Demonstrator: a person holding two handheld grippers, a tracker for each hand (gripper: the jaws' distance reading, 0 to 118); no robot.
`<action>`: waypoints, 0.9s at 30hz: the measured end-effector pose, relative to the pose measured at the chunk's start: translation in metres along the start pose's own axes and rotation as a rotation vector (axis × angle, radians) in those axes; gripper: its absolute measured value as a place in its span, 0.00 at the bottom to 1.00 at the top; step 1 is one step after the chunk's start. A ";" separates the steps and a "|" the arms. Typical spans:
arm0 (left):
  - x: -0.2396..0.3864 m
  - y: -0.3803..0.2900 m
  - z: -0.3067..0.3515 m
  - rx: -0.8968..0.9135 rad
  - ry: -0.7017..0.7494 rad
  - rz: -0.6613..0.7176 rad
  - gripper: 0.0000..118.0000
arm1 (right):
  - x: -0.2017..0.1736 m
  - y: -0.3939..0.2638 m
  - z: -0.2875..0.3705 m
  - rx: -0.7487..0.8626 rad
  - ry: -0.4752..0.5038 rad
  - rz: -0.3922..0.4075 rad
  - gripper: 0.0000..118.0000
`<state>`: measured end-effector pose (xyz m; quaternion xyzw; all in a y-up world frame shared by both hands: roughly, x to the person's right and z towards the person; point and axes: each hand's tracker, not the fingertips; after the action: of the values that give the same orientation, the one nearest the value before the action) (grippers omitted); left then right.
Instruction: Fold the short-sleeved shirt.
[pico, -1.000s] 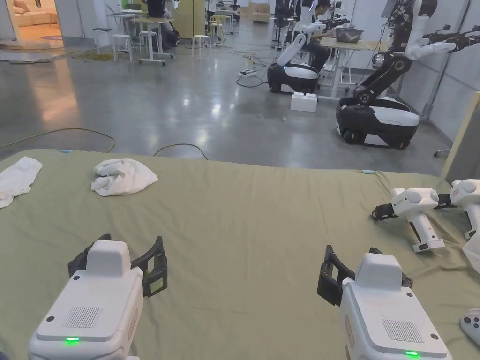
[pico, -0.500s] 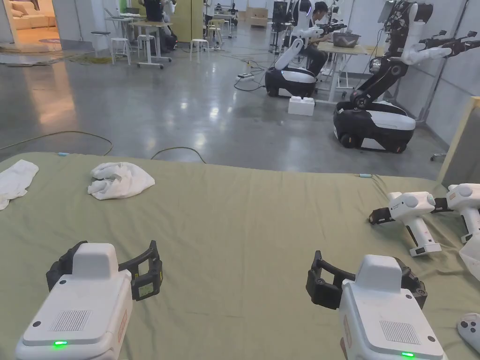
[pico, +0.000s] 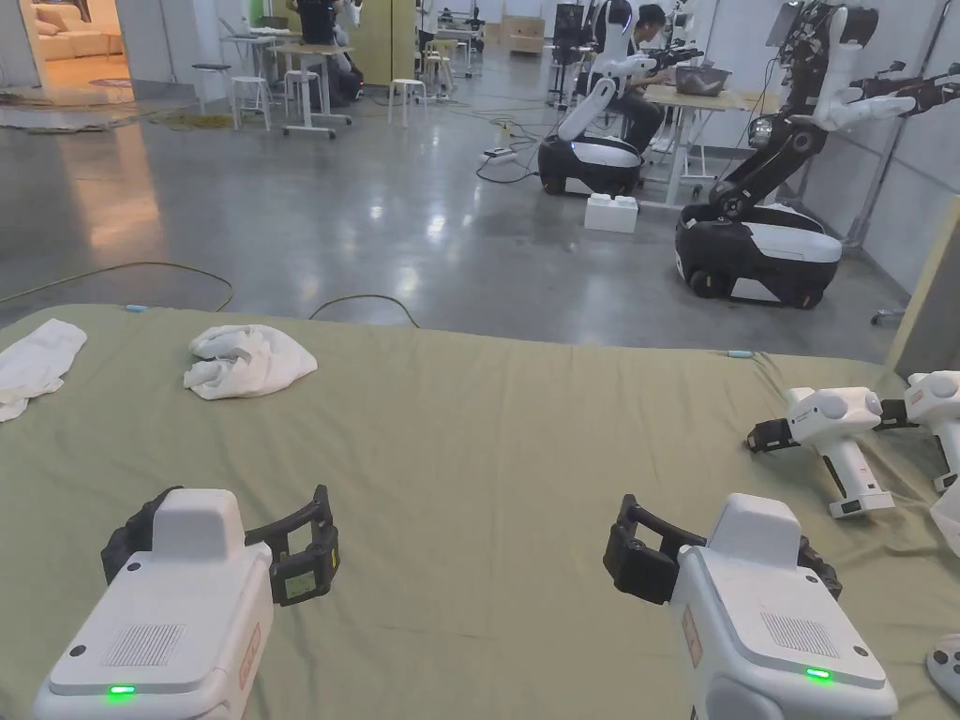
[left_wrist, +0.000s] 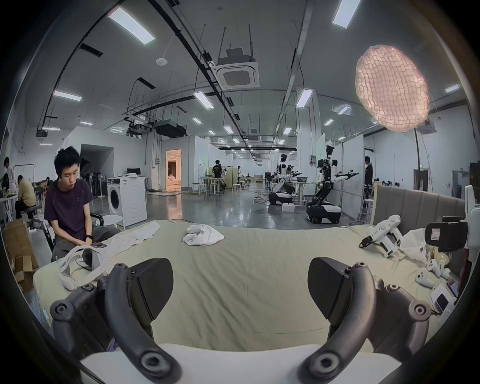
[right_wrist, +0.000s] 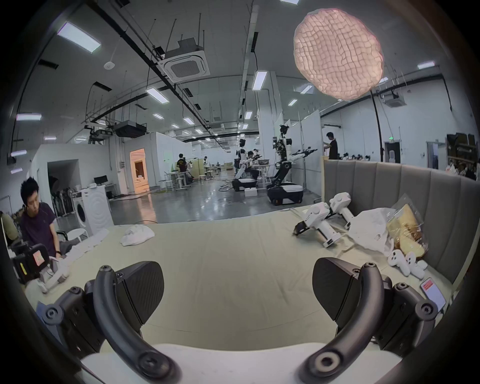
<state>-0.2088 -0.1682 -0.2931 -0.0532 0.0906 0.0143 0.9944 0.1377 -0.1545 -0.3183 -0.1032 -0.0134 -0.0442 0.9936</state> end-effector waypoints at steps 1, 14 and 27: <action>0.000 0.000 0.000 -0.001 0.000 0.004 0.90 | 0.000 0.001 0.000 -0.002 0.007 -0.012 0.97; -0.008 -0.001 -0.001 0.013 0.047 0.100 0.90 | 0.007 0.007 -0.003 -0.085 0.008 -0.136 0.97; -0.012 -0.006 -0.004 0.052 -0.007 0.102 0.90 | 0.005 0.008 -0.013 -0.117 -0.039 -0.096 0.97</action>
<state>-0.2209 -0.1743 -0.2939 -0.0228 0.0900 0.0629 0.9937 0.1441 -0.1498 -0.3320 -0.1611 -0.0350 -0.0903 0.9822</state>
